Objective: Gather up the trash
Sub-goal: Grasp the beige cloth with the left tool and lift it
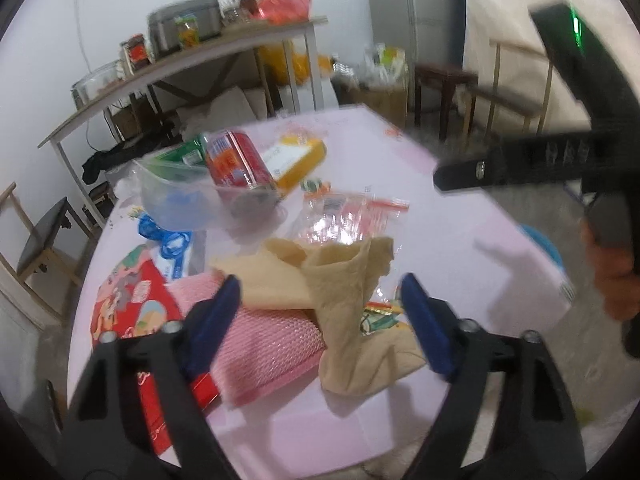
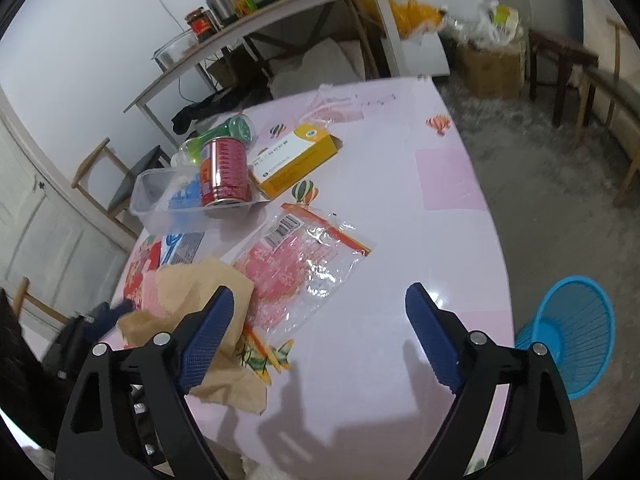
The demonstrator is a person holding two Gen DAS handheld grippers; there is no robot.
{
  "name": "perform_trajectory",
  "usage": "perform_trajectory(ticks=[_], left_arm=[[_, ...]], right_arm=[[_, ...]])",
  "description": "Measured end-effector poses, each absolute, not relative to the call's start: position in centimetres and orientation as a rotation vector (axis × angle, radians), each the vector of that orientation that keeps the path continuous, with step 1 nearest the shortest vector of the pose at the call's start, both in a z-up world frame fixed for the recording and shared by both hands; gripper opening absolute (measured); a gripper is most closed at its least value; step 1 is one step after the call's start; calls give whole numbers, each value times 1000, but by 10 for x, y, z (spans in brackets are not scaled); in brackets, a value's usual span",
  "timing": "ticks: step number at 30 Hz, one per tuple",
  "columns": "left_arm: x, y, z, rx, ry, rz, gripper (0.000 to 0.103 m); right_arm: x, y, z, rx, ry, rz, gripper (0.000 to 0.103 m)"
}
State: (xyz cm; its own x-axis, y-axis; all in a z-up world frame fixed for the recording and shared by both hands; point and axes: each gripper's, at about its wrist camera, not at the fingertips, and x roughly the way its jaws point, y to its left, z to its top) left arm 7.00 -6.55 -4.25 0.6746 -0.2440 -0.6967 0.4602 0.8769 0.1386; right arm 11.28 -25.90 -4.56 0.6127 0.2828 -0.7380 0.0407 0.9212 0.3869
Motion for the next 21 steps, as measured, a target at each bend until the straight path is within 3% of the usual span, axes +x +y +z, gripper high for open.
perform_trajectory(ticks=[4, 7, 9, 10, 12, 21], left_arm=[[88, -74, -59, 350, 800, -389, 54], [95, -77, -69, 366, 843, -394, 31], [95, -76, -72, 354, 867, -414, 10], [95, -75, -72, 350, 872, -420, 6], [92, -76, -71, 346, 865, -426, 1], [67, -61, -35, 258, 732, -492, 0]], right_arm=[[137, -266, -58, 413, 955, 163, 86], [148, -266, -62, 415, 978, 184, 83], [153, -267, -62, 412, 987, 194, 82], [154, -267, -62, 409, 989, 196, 81], [155, -266, -60, 408, 986, 204, 80], [144, -256, -38, 381, 922, 222, 76]])
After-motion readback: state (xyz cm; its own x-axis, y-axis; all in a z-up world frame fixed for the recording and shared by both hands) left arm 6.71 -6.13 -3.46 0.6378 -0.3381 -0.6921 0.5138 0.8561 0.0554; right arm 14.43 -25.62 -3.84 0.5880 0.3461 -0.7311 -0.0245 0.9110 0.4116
